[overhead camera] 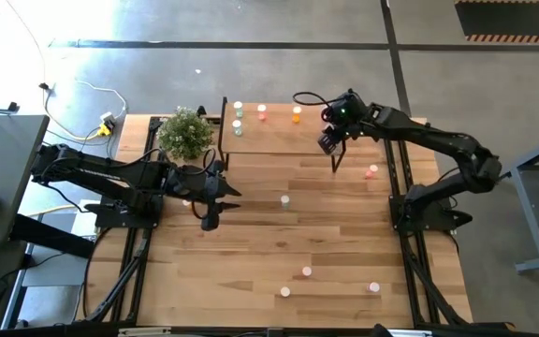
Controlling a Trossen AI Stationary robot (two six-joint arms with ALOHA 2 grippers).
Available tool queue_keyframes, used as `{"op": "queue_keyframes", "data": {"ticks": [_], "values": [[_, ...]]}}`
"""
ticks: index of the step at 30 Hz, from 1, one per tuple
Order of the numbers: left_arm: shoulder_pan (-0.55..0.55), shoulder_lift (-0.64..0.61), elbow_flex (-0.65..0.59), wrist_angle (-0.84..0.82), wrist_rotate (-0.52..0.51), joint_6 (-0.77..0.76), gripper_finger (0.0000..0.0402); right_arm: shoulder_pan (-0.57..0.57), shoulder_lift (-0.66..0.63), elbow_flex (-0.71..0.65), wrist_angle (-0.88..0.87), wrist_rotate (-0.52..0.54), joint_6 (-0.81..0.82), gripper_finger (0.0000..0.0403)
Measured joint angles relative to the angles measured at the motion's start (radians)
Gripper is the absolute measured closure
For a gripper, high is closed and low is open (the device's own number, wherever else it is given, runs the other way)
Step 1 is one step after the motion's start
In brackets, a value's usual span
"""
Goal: Pick and place medicine bottles onto shelf by color
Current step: Put the top purple pill bottle on the shelf aligned with the other purple pill bottle
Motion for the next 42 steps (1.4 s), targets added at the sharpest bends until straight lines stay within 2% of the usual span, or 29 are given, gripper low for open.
{"op": "queue_keyframes", "data": {"ticks": [42], "values": [[0.004, 0.0, 0.0, -0.004, -0.008, 0.008, 0.0261, 0.0, 0.013, 0.002, 0.018, 0.007, -0.035, 0.0284]]}}
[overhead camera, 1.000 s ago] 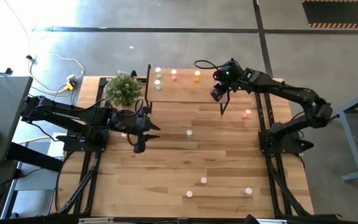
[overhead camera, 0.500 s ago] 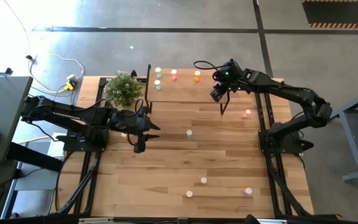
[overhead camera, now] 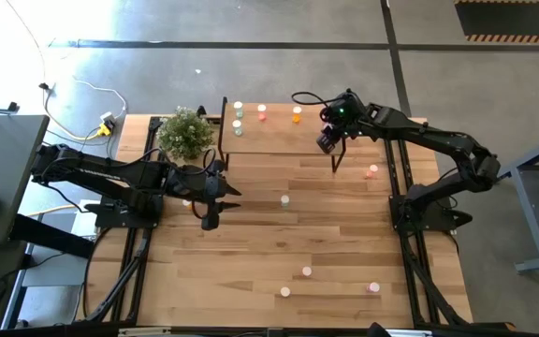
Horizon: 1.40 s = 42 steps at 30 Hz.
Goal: Pick and place medicine bottles onto shelf by color
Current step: Put the top purple pill bottle on the shelf aligned with the other purple pill bottle, then put the bottom orange pill bottle on the shelf aligned with the other orange pill bottle
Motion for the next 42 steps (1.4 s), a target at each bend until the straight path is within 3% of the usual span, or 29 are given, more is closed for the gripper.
{"op": "queue_keyframes", "data": {"ticks": [16, 42], "values": [[0.0, 0.0, 0.0, 0.0, 0.0, 0.0, 0.0261, 0.0, 0.0, 0.0, 0.014, 0.003, -0.006, 0.0227], [0.0, 0.0, 0.0, -0.004, 0.001, 0.0, 0.0261, 0.0, -0.003, 0.103, -0.027, 0.002, -0.007, 0.0224]]}}
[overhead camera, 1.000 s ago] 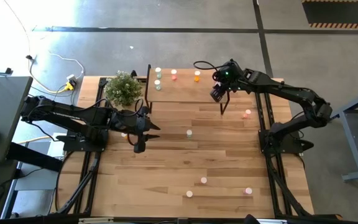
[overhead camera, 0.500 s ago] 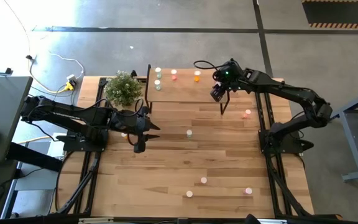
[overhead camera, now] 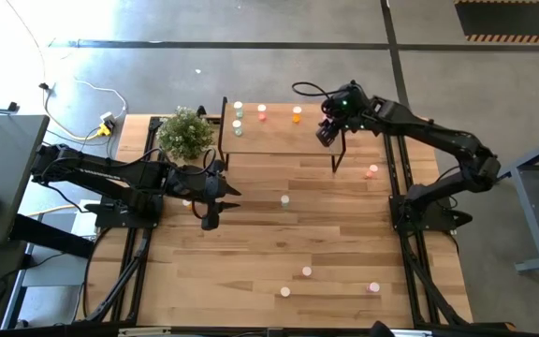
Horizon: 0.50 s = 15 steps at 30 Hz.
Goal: Pick and place medicine bottles onto shelf by color
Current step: Put the bottom orange pill bottle on the shelf aligned with the other orange pill bottle
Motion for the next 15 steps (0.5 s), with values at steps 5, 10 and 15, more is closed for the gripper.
{"op": "queue_keyframes", "data": {"ticks": [5, 10, 15], "values": [[0.0, 0.0, 0.0, 0.0, 0.0, 0.0, 0.0261, 0.001, 0.0, 0.053, -0.055, -0.002, 0.0, 0.0224], [0.0, 0.0, 0.0, 0.0, -0.002, 0.0, 0.0261, 0.029, -0.007, 0.079, -0.117, -0.002, 0.002, 0.0224], [-0.001, -0.022, 0.0, -0.008, -0.002, 0.0, 0.0261, 0.091, -0.047, 0.076, -0.166, -0.002, 0.052, 0.0224]]}}
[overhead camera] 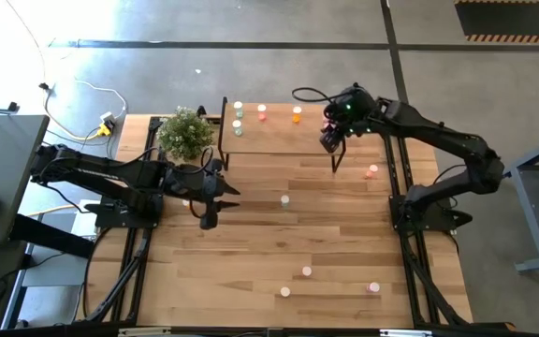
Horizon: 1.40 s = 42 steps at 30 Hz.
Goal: Pick and place medicine bottles onto shelf by color
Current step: Put the bottom orange pill bottle on the shelf aligned with the other orange pill bottle
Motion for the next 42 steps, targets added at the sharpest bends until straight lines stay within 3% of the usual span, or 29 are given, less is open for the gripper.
{"op": "queue_keyframes", "data": {"ticks": [11, 17, 26, 33, 42], "values": [[-0.021, -0.039, 0.0, -0.107, 0.0, -0.011, 0.0261, 0.237, -0.032, -0.023, -0.086, 0.129, 0.158, 0.0224], [-0.11, -0.039, -0.014, -0.124, 0.0, -0.037, 0.0261, 0.387, -0.037, -0.1, -0.083, 0.209, 0.291, 0.0224], [-0.264, -0.046, -0.074, -0.126, -0.03, -0.193, 0.0261, 0.618, -0.037, -0.174, -0.038, 0.295, 0.521, 0.0224], [-0.404, -0.046, -0.079, -0.135, -0.111, -0.288, 0.0261, 0.787, -0.037, -0.224, 0.135, 0.314, 0.587, 0.0224], [-0.561, -0.046, -0.079, -0.134, -0.19, -0.427, 0.0261, 0.929, -0.036, -0.369, 0.566, 0.313, 0.58, 0.0224]]}}
